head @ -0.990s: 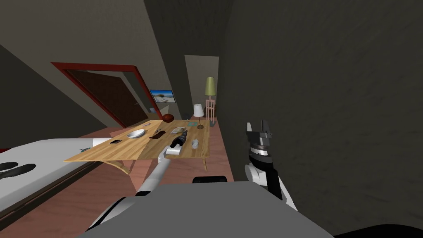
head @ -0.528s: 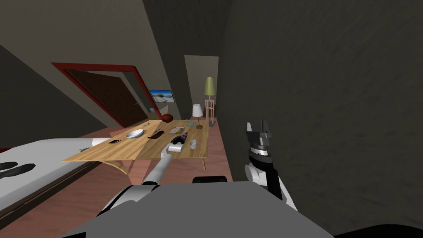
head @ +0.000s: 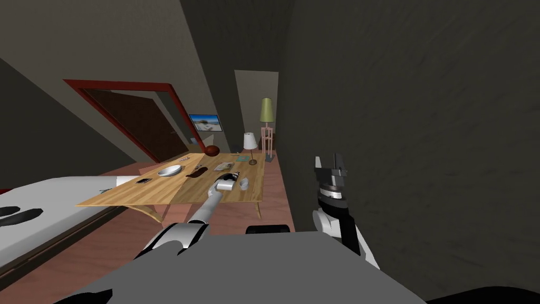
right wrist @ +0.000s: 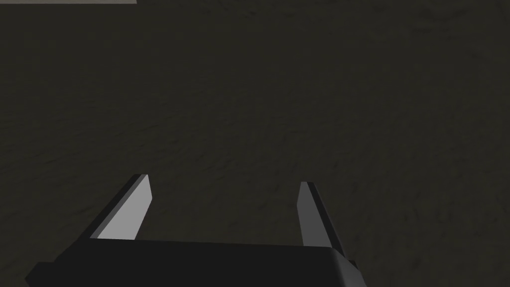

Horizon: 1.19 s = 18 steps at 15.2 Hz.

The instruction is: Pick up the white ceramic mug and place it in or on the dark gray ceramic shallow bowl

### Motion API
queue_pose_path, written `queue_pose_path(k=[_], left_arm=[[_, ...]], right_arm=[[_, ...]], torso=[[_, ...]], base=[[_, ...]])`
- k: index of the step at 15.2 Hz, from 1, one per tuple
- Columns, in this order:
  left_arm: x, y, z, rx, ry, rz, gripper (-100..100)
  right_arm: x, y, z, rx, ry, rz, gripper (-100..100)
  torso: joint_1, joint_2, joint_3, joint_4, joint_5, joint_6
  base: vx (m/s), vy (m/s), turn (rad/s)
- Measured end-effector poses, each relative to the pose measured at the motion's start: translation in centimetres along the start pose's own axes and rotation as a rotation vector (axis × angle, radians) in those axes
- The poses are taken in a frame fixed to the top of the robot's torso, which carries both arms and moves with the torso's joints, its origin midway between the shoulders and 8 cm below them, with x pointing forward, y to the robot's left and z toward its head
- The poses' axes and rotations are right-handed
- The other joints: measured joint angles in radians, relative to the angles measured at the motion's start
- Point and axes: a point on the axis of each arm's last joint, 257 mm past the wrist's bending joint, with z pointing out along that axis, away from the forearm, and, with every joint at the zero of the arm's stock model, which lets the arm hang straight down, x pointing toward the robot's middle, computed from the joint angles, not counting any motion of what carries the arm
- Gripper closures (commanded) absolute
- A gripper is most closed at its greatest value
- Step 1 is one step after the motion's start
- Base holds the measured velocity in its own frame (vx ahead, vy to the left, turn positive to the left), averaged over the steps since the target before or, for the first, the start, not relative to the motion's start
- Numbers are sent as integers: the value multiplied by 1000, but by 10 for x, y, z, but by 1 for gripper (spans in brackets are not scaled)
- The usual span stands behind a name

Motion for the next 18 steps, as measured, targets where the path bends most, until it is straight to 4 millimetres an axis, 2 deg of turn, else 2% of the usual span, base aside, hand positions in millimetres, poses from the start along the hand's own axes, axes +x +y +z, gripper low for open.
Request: queue_pose_path(k=[10,18], left_arm=[[4,35,9,-233,42,-9,-100],[7,66,2,-421,73,-20,-100]], right_arm=[[0,0,0,0,0,0,0],[0,0,0,0,0,0,0]], torso=[[0,0,0,0,0,0],[1,0,0,0,0,0]], base=[[3,-59,-3],[6,-46,-6]])
